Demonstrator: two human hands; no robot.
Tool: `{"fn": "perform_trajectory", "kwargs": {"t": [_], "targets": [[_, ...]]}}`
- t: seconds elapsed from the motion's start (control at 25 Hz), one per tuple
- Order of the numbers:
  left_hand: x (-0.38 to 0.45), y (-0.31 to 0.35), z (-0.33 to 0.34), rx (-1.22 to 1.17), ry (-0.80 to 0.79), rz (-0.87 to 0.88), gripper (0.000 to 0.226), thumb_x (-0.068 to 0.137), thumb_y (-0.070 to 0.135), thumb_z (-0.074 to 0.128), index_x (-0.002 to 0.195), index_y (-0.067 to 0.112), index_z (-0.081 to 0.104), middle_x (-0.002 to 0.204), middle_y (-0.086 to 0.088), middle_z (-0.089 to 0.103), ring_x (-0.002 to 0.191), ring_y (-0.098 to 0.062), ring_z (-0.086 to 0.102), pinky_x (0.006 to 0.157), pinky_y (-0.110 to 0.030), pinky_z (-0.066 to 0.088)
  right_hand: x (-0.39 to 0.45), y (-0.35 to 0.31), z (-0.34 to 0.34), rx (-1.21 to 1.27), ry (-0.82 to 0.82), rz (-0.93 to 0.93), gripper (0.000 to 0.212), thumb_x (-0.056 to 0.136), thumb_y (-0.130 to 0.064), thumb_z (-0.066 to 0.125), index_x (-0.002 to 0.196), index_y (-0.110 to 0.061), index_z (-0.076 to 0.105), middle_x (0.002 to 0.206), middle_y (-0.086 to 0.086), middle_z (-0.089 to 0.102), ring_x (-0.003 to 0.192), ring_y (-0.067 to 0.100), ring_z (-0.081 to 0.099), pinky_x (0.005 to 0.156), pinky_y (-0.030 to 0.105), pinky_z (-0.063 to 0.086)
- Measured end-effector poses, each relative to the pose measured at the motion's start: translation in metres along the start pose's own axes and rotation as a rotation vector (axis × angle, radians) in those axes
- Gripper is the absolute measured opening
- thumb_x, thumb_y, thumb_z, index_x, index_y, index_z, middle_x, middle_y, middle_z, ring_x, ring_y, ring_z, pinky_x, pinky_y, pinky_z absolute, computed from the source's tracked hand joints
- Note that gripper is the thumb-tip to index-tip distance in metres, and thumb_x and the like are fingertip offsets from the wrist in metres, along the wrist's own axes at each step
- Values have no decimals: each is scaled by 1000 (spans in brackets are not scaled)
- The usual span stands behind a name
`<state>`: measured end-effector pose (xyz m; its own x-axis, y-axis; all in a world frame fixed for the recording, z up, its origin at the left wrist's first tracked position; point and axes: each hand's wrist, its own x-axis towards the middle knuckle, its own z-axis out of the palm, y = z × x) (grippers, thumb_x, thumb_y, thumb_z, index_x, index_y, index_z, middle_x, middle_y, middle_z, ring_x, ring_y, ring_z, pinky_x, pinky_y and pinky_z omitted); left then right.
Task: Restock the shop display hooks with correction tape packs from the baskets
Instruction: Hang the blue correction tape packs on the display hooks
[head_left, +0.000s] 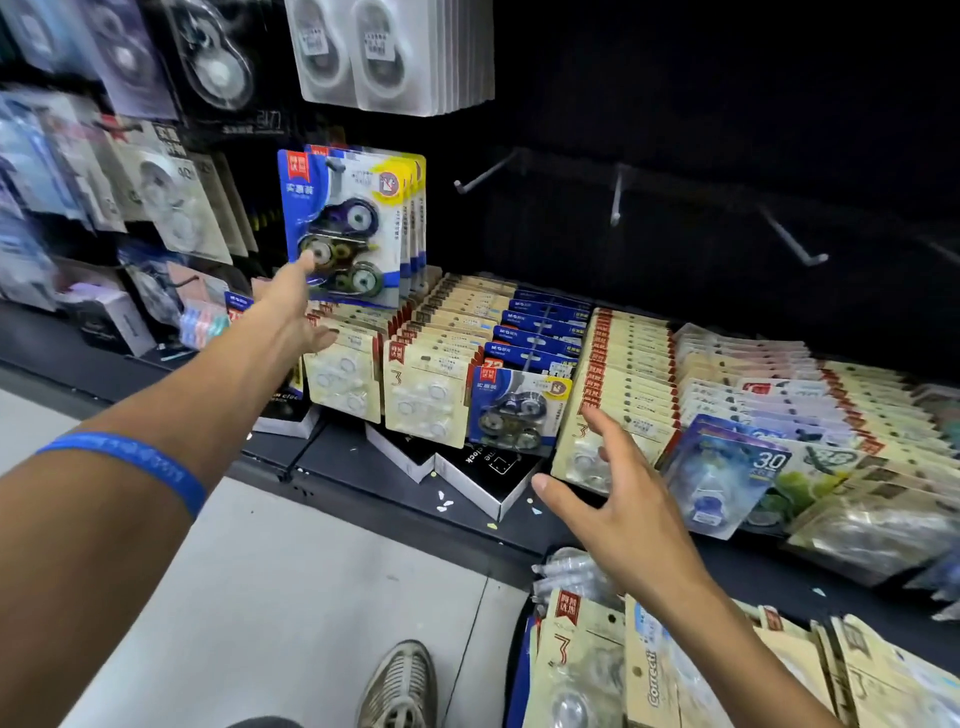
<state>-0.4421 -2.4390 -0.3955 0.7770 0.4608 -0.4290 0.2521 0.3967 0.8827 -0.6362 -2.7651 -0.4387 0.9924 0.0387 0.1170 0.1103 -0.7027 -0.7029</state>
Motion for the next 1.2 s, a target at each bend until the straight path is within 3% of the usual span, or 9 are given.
{"fn": "perform_trajectory", "kwargs": {"t": [0.04,0.12,0.2,0.44,0.68,0.88,1.04,1.2], "targets": [[-5,-4,-1,22,-10,-18,72,98,47,58,158,21,27,164,-12,26,141,-39,40,103,-54,45,1,0,-1,-8,2,0,80,87,-57,66,151,-47,19,157,-20,31,143,8,33,109,32,33],[-18,-17,1,120,4,50,67,99,41,56,157,19,31,164,-8,27,145,-35,34,116,-55,33,0,-2,-6,-30,2,-6,80,87,-56,66,152,-44,21,158,-18,31,142,9,34,109,32,33],[-49,-33,12,260,-61,186,61,100,35,57,155,17,37,159,-5,38,140,-28,41,117,-50,33,-2,-6,-17,-98,3,-18,82,88,-57,64,154,-39,20,160,-14,29,144,12,31,112,34,32],[-184,-67,96,622,-568,580,72,97,48,62,158,29,30,153,3,44,138,-18,44,112,-40,39,-28,5,-97,-354,110,3,87,89,-59,62,156,-33,14,162,-7,28,143,20,34,113,38,34],[-324,-145,195,900,-1018,756,73,94,42,68,156,23,36,155,-4,45,141,-20,44,116,-36,36,-138,97,-221,-469,283,235,87,86,-59,65,156,-27,23,158,-2,36,140,25,40,107,38,38],[-431,-246,255,1036,-1331,802,72,94,34,71,155,16,38,157,-6,44,143,-19,43,112,-26,33,-235,192,-275,-390,318,498,89,84,-57,69,155,-23,28,155,4,41,137,28,44,107,42,41],[-492,-346,285,1148,-1521,712,73,93,35,71,155,17,37,158,-3,42,144,-18,40,114,-26,32,-299,264,-276,-268,370,658,83,84,-50,72,152,-21,34,152,4,43,137,27,44,109,40,39],[-529,-440,304,1251,-1615,600,64,90,32,74,148,21,48,134,10,54,128,-10,51,99,-20,37,-368,330,-264,-176,472,845,72,88,-46,69,149,-22,39,150,0,48,133,24,49,104,38,43]]}}
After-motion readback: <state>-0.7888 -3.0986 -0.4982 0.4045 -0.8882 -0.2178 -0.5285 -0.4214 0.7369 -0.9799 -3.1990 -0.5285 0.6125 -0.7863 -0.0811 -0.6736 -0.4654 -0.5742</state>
